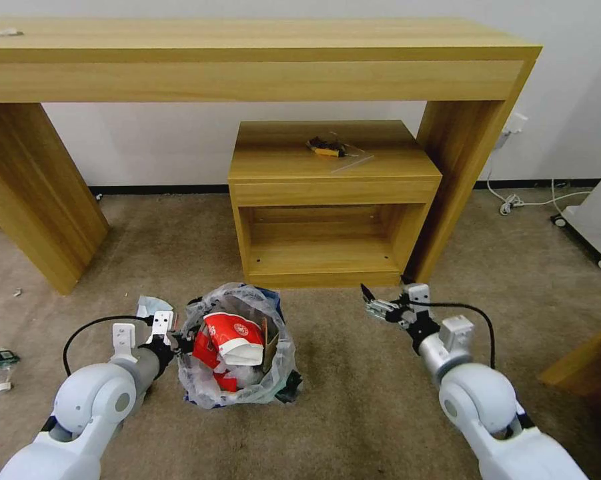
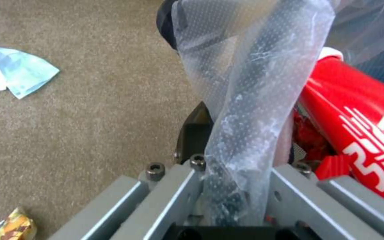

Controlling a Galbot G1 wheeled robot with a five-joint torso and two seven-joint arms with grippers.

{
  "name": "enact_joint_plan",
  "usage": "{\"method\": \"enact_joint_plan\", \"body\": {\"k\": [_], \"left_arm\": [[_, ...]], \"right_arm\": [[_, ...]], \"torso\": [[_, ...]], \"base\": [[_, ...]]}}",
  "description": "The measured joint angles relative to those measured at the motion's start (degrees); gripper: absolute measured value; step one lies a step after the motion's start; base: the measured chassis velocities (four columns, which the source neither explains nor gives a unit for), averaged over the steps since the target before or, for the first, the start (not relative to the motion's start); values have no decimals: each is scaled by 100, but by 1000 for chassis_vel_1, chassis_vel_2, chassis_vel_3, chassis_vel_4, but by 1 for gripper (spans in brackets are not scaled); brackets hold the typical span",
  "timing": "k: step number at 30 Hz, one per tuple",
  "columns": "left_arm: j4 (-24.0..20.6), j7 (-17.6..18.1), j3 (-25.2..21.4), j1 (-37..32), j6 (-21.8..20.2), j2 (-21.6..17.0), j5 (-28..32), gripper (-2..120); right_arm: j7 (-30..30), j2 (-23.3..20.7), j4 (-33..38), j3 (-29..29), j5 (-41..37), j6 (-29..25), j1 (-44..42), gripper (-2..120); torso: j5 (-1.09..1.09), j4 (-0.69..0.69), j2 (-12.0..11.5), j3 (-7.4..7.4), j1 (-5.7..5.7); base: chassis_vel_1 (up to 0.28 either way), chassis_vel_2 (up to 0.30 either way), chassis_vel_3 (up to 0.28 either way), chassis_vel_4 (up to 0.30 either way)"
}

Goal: Pick up the trash bin and place the garbage on the floor into it.

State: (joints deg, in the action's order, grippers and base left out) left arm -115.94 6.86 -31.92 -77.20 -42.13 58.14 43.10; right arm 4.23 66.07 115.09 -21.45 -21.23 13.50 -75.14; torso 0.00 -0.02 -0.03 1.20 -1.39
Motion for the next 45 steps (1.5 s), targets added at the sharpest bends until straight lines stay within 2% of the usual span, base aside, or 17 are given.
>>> {"method": "enact_joint_plan", "body": {"k": [12, 45], "left_arm": [[-3, 5, -1, -21, 0, -54, 35, 0], [-3, 3, -41, -40, 0, -51, 71, 0]], "right_arm": [[17, 171, -152, 236, 76, -28, 231, 100], [38, 533, -360, 800, 674, 83, 135, 100]], "torso": [[-1, 1, 0, 0, 0], [-1, 1, 0, 1, -1]], "base": [[29, 24, -31, -30], [105, 111, -110, -107]]}}
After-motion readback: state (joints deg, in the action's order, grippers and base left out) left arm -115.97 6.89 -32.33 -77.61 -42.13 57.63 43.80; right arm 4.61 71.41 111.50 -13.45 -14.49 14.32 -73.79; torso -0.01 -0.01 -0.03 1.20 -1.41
